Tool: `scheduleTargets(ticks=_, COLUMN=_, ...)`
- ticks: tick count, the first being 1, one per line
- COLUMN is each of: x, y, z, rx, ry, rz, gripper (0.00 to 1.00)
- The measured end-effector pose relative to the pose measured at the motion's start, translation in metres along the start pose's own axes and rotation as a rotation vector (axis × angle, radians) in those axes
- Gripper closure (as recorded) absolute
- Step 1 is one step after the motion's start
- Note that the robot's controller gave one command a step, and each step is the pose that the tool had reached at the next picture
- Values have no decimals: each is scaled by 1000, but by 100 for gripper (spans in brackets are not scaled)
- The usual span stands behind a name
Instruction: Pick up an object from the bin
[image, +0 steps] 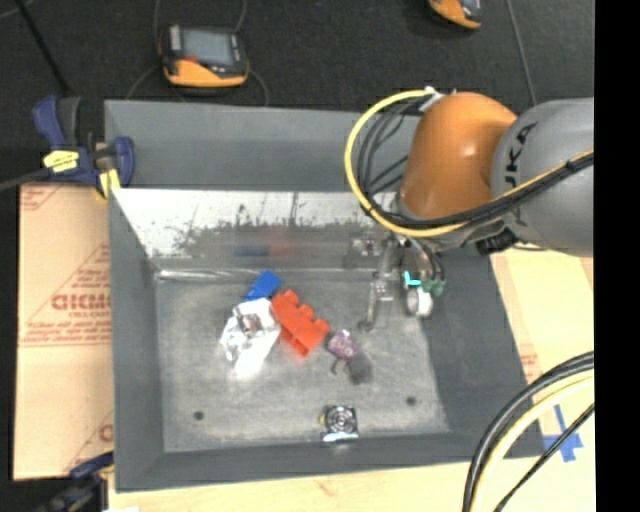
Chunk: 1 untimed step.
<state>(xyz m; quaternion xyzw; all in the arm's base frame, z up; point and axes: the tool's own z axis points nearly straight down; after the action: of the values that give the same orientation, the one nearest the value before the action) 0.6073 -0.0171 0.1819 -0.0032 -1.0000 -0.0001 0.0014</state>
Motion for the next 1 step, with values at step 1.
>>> scheduleTargets(ticks=1, x=9, y=53, z=116, rx=-2, ry=0, rz=100, gripper=0)
